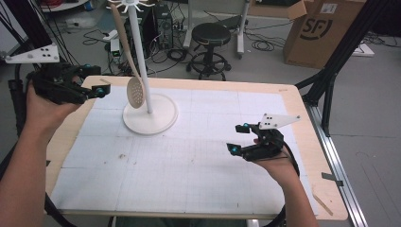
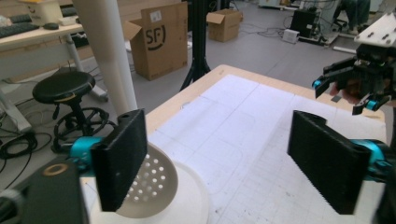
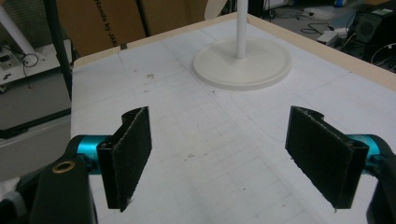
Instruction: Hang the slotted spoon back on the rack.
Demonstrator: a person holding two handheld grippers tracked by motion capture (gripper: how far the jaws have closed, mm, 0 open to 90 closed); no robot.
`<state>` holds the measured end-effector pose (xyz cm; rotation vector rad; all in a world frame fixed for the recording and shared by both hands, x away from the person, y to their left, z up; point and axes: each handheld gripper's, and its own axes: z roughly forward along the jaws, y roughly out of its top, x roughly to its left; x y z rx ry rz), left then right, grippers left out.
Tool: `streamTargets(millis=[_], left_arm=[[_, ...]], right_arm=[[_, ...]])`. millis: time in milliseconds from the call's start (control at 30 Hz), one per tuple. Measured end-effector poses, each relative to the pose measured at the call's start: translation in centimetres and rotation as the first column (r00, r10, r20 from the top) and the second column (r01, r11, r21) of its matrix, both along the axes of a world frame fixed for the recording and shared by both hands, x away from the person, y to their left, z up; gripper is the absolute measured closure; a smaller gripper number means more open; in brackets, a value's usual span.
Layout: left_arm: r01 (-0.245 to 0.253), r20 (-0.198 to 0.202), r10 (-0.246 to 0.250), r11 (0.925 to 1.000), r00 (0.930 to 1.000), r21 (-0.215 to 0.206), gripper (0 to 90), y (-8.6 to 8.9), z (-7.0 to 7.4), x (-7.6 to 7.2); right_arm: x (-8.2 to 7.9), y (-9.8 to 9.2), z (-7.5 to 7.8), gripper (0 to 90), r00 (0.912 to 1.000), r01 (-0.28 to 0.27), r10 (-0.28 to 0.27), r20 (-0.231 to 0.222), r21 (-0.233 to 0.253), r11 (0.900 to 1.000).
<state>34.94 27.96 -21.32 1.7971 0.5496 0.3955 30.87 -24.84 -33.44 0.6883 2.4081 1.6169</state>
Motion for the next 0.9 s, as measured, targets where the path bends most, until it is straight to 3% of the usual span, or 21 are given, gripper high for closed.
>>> streamTargets(millis=[133,233,333,567,900], left_arm=[[0.029,-0.004,-0.029,0.9996,0.9996,0.005,16.9,-0.6,-1.1,-0.4],[0.054,-0.017,-0.054,0.9984,0.9984,-0.017,15.1,-1.0,-2.0,-0.6],[0.055,-0.035,-0.056,0.9984,0.9978,-0.012,11.8,-1.2,-2.9,-0.7],[0.099,-0.043,-0.101,0.9941,0.994,-0.043,10.0,-1.4,-4.7,-1.3],[0.116,-0.064,-0.121,0.9905,0.9906,-0.074,7.2,-1.6,-7.3,-1.8]], right_arm=[[0.0,-0.2,0.0,22.0,0.9999,0.012,-0.012,0.003,0.0,1.0],[0.0,-0.4,-0.1,22.0,0.9999,0.015,-0.015,0.006,0.0,1.0],[0.0,-0.4,-0.1,21.7,0.9997,0.021,-0.021,0.007,0.0,1.0],[0.1,-0.5,-0.2,21.7,0.9996,0.03,-0.03,0.001,-0.012,0.999],[0.2,-0.7,-0.4,21.7,0.9993,0.036,-0.036,-0.011,-0.019,0.999]])
